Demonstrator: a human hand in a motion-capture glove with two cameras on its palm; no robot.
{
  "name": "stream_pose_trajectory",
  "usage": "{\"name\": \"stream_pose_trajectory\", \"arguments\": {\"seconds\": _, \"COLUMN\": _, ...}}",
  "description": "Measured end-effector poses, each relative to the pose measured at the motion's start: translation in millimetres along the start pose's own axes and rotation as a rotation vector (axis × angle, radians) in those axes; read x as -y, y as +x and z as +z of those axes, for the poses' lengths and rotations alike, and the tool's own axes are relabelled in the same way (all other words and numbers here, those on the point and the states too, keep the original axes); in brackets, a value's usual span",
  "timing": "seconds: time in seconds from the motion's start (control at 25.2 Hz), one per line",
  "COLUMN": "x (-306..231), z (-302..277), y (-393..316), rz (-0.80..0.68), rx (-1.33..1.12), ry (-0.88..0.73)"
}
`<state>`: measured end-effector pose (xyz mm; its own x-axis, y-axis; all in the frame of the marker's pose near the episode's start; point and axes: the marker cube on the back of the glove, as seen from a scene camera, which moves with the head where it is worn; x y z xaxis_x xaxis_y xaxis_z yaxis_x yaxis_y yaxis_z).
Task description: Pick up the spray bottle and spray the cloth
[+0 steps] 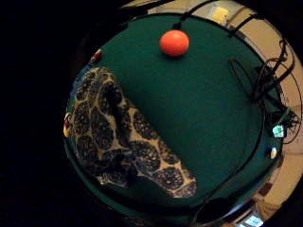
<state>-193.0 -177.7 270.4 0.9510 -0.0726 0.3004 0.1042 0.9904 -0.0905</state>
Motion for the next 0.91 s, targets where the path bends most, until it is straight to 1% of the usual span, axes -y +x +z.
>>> {"name": "stream_pose_trajectory", "arguments": {"seconds": 0.16, "x": -15, "z": -4, "y": 4, "rz": -0.116, "rx": -0.035, "ry": -0.029}}
{"name": "stream_pose_trajectory", "arguments": {"seconds": 0.28, "x": -19, "z": -8, "y": 0, "rz": -0.171, "rx": -0.035, "ry": -0.050}}
{"name": "stream_pose_trajectory", "arguments": {"seconds": 0.44, "x": -18, "z": -24, "y": -11, "rz": -0.243, "rx": -0.079, "ry": -0.032}}
{"name": "stream_pose_trajectory", "arguments": {"seconds": 0.67, "x": -28, "z": -86, "y": -30, "rz": -0.355, "rx": -0.158, "ry": -0.037}}
{"name": "stream_pose_trajectory", "arguments": {"seconds": 0.91, "x": -38, "z": -148, "y": -50, "rz": -0.397, "rx": -0.131, "ry": -0.070}}
